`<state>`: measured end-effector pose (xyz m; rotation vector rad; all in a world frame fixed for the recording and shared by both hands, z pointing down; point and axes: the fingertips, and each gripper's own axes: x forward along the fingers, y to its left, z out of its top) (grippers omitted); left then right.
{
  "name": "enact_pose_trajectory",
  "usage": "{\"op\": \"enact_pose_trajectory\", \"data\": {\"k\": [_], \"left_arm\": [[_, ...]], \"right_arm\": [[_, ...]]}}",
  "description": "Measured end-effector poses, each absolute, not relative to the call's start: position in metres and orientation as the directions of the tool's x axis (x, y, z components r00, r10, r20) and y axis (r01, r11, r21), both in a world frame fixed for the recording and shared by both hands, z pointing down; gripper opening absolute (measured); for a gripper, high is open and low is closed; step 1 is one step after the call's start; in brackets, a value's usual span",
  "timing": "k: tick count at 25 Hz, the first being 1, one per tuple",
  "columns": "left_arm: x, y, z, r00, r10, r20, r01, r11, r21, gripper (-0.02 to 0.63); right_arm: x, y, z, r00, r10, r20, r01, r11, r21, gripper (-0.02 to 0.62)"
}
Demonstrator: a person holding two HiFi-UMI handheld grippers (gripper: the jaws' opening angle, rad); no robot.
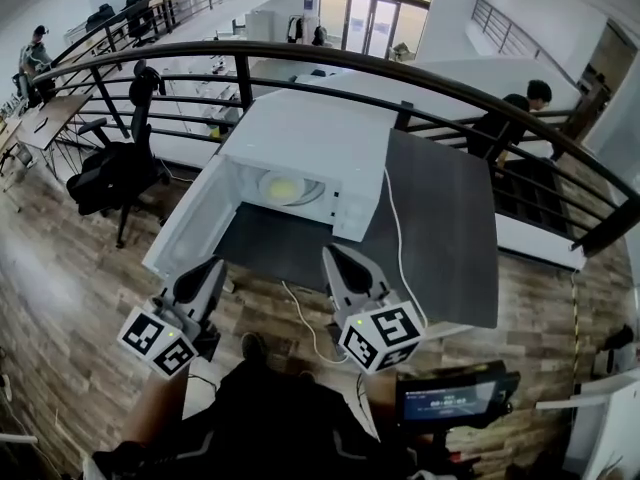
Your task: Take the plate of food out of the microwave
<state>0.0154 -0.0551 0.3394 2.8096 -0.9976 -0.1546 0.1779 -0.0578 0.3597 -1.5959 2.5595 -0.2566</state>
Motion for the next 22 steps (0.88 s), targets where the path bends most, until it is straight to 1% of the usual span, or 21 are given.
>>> {"op": "enact_pose_trajectory", "data": {"k": [7,15,22], "left_arm": [[0.009,-0.112,0.349,0.796,-0.604,-0.032,-0.588,-0.786,0.191,0.002],[0.010,-0.153,0.340,0.838,-0.545,-0.037,-0.530,-0.827,0.187,0.003],[0.012,-0.182,0.338,0.849,-0.528,-0.015,-0.517,-0.835,0.190,0.003]], "right_arm": [[0.166,-0.104,0.367,-0.407,-0.914,0.005,-0.895,0.397,-0.203,-0.009],[0.159,-0.142,0.362,-0.358,-0.934,0.007,-0.915,0.349,-0.202,-0.009],[0.162,-0.161,0.354,-0.296,-0.955,0.008,-0.937,0.289,-0.195,-0.009]]}}
